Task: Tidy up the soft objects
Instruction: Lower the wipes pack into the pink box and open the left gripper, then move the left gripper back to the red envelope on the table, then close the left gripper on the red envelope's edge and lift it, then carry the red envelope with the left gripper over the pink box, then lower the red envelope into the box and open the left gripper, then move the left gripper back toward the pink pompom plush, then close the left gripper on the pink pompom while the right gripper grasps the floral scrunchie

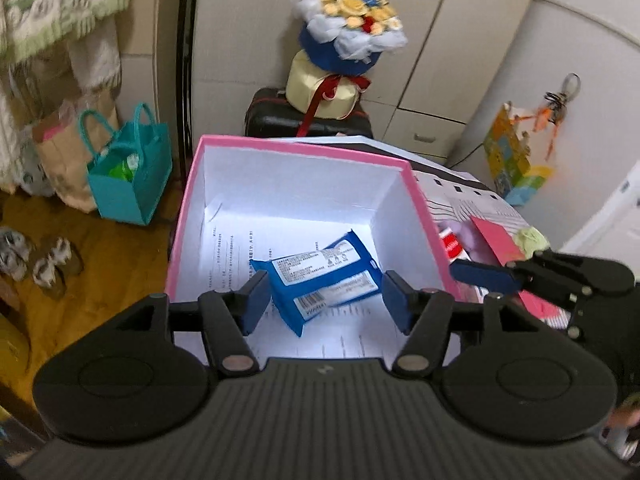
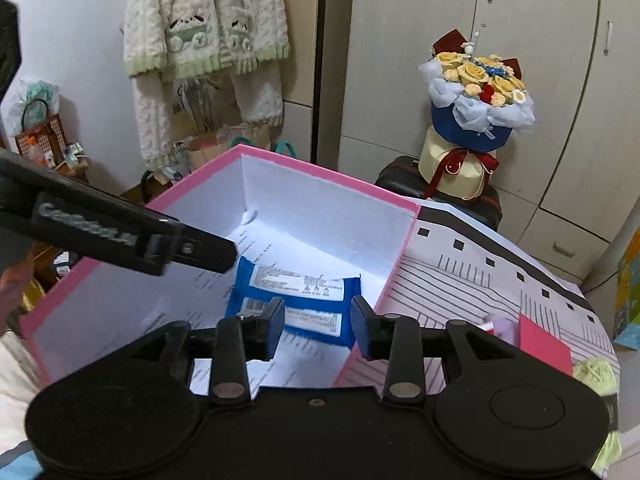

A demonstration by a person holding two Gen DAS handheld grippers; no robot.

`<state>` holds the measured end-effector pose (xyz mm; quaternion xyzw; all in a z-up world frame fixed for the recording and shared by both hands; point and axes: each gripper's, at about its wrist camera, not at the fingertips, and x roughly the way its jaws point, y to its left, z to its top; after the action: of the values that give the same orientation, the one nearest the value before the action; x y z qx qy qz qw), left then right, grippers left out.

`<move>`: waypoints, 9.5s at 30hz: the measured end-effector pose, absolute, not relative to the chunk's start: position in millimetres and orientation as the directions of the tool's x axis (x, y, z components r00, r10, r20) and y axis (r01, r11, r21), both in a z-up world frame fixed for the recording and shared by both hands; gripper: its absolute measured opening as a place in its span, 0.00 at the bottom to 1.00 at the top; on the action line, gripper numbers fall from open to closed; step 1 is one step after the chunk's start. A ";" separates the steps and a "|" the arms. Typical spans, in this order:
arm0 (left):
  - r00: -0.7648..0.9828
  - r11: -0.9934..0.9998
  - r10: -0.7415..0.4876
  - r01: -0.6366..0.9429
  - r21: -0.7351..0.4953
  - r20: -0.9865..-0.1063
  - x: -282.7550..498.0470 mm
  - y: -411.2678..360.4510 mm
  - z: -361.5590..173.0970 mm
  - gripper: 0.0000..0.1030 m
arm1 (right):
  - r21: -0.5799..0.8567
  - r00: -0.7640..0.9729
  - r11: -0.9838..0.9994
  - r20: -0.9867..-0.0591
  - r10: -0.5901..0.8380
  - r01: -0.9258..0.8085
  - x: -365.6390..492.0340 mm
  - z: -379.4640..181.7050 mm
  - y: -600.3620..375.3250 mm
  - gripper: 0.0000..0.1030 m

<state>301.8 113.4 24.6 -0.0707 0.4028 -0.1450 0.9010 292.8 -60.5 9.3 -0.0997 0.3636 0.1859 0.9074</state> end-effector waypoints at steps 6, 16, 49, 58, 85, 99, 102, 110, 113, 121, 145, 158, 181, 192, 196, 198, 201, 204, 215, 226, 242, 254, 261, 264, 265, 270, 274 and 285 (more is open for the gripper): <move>0.661 0.942 -0.327 0.282 -0.180 -0.675 255.1 107.3 51.4 0.63 | -0.061 0.681 0.905 -0.681 0.271 -0.421 260.7 28.9 -72.3 0.49; 0.701 0.916 -0.347 0.395 -0.065 -0.624 178.0 89.3 85.7 0.77 | 0.031 0.655 0.867 -0.642 0.398 -0.497 196.8 63.9 -106.1 0.66; 0.449 0.738 -0.513 0.666 -0.108 -0.732 137.7 -62.1 2.6 0.79 | 0.078 0.698 0.900 -0.603 0.385 -0.429 104.6 -34.8 -280.3 0.68; 0.477 0.771 -0.535 0.613 -0.172 -0.697 173.2 -73.4 -18.5 0.75 | 0.157 0.694 0.903 -0.591 0.411 -0.400 136.4 -42.1 -301.6 0.68; 0.553 0.836 -0.548 0.374 -0.401 -0.628 303.7 -119.2 -62.4 0.26 | 0.513 0.670 0.836 -0.554 0.494 -0.192 267.4 -92.4 -326.2 0.56; 0.595 0.843 -0.535 0.418 -0.339 -0.600 264.3 -114.5 -28.9 0.26 | 0.450 0.699 0.861 -0.537 0.472 -0.236 237.3 -61.0 -318.8 0.49; 0.602 0.844 -0.535 0.422 -0.333 -0.593 253.3 -109.7 -22.8 0.26 | 0.440 0.702 0.866 -0.538 0.467 -0.240 226.6 -54.5 -313.4 0.49; 0.605 0.841 -0.541 0.402 -0.362 -0.585 216.1 -93.5 -14.0 0.26 | 0.428 0.681 0.864 -0.551 0.483 -0.266 194.2 -42.6 -296.3 0.51; 0.598 0.836 -0.549 0.405 -0.371 -0.584 203.2 -86.5 -10.7 0.26 | 0.408 0.674 0.870 -0.562 0.480 -0.279 180.7 -37.8 -287.7 0.51; 0.586 0.828 -0.560 0.423 -0.368 -0.586 164.8 -61.7 -0.3 0.26 | 0.336 0.657 0.886 -0.595 0.463 -0.320 142.2 -17.9 -258.4 0.51; 0.683 0.858 -0.513 0.393 -0.329 -0.520 112.5 47.9 36.9 0.26 | 0.298 0.612 0.837 -0.578 0.541 -0.458 118.6 25.2 -156.3 0.52; 0.703 0.888 -0.452 0.298 -0.350 -0.549 187.5 109.9 32.8 0.26 | 0.324 0.566 0.809 -0.587 0.579 -0.491 205.5 18.3 -97.5 0.52; 0.629 0.930 -0.359 0.179 -0.321 -0.689 289.6 139.9 -15.4 0.29 | 0.279 0.448 0.827 -0.734 0.511 -0.487 307.8 -22.6 -37.6 0.53; 0.617 0.949 -0.313 0.172 -0.265 -0.722 281.6 143.8 -14.4 0.28 | 0.348 0.355 0.797 -0.756 0.550 -0.494 309.8 -34.0 -32.6 0.53; 0.624 0.955 -0.293 0.160 -0.248 -0.724 280.8 141.7 -14.3 0.36 | 0.343 0.357 0.797 -0.756 0.548 -0.497 309.1 -35.4 -31.2 0.52; 0.643 0.968 -0.252 0.151 -0.203 -0.723 280.0 137.6 -12.6 0.49 | 0.309 0.379 0.811 -0.763 0.523 -0.497 308.4 -35.0 -29.4 0.52; 0.675 0.979 -0.203 0.145 -0.141 -0.709 274.5 131.0 -8.2 0.56 | 0.256 0.413 0.827 -0.768 0.488 -0.500 306.3 -31.8 -26.7 0.56; 0.688 0.980 -0.197 0.148 -0.130 -0.698 267.5 130.5 -2.7 0.60 | 0.250 0.424 0.826 -0.762 0.490 -0.506 300.0 -26.9 -28.4 0.57; 0.721 0.977 -0.211 0.176 -0.120 -0.660 230.6 132.0 29.0 0.64 | 0.185 0.505 0.844 -0.729 0.462 -0.504 268.5 3.8 -47.7 0.63; 0.734 0.947 -0.304 0.300 -0.111 -0.608 172.3 113.9 66.9 0.70 | 0.084 0.601 0.853 -0.674 0.430 -0.516 208.7 41.9 -77.8 0.66; 0.675 0.864 -0.451 0.494 -0.096 -0.584 122.2 34.7 69.7 0.75 | 0.066 0.733 0.896 -0.550 0.400 -0.439 108.3 40.9 -214.1 0.69; 0.578 0.770 -0.527 0.635 -0.062 -0.622 125.9 -43.7 25.8 0.75 | -0.010 0.805 0.938 -0.518 0.291 -0.345 104.5 7.9 -281.9 0.69; 0.551 0.759 -0.541 0.645 -0.086 -0.636 141.6 -72.8 -19.1 0.75 | -0.042 0.802 0.938 -0.533 0.271 -0.345 140.4 -30.9 -297.3 0.69; 0.554 0.764 -0.531 0.640 -0.080 -0.641 149.0 -81.6 -38.0 0.74 | -0.053 0.784 0.935 -0.564 0.261 -0.350 163.1 -51.6 -298.3 0.69; 0.554 0.764 -0.529 0.640 -0.077 -0.643 151.3 -84.2 -43.5 0.72 | -0.066 0.781 0.934 -0.571 0.252 -0.350 169.8 -57.8 -297.4 0.69; 0.558 0.753 -0.512 0.657 -0.029 -0.652 159.7 -98.2 -66.2 0.68 | -0.159 0.774 0.913 -0.595 0.216 -0.376 197.5 -81.7 -288.6 0.54; 0.549 0.739 -0.529 0.673 -0.033 -0.647 166.1 -105.5 -79.0 0.67 | -0.194 0.767 0.885 -0.596 0.236 -0.423 210.9 -90.2 -281.7 0.48; 0.562 0.743 -0.535 0.669 -0.034 -0.630 169.7 -112.6 -95.5 0.67 | -0.271 0.763 0.842 -0.606 0.227 -0.466 236.5 -101.6 -271.3 0.56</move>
<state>169.7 -112.6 -95.5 0.1049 0.3180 -0.3430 0.8776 236.5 -271.3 -101.6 -0.2077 0.2880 0.1891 0.9155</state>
